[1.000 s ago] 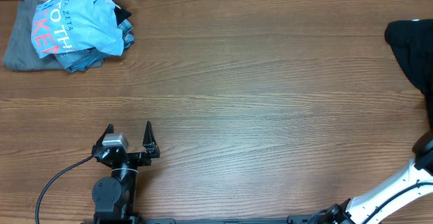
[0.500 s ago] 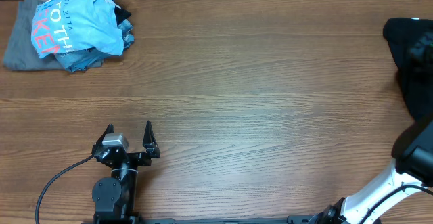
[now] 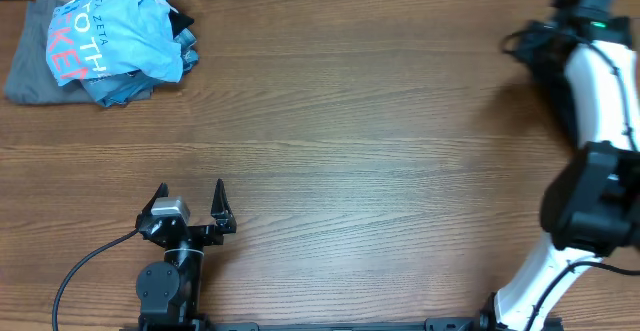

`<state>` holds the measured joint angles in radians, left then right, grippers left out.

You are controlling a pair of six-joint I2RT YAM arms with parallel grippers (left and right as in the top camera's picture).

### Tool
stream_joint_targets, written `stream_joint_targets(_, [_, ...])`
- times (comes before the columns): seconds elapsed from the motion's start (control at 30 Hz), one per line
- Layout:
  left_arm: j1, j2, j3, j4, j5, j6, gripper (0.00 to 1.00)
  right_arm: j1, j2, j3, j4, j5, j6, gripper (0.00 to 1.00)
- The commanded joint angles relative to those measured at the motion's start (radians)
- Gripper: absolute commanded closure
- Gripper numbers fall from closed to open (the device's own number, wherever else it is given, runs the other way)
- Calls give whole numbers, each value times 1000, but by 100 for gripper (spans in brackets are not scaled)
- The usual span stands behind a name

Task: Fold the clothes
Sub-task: 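Drag the black T-shirt leftward onto the table center with right gripper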

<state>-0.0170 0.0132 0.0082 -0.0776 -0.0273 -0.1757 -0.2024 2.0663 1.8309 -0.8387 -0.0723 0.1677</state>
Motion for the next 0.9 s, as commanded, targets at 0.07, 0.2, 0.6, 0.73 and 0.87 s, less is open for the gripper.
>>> stream_joint_targets(0.07, [8,-8,-3,3,2,19,0,272,-26,22,34,-165,145,96])
stream_joint_targets(0.2, [8,-8,-3,3,2,19,0,499,-7,22,98,-201,223,96])
stream_joint_targets(0.6, [8,-8,-3,3,2,19,0,888,6,24,149,-116,282,84])
stream_joint_targets(0.73, [8,-8,-3,3,2,19,0,861,-59,24,71,-114,282,76])
stream_joint_targets(0.87, [8,-8,-3,3,2,19,0,774,-156,24,-37,-109,282,66])
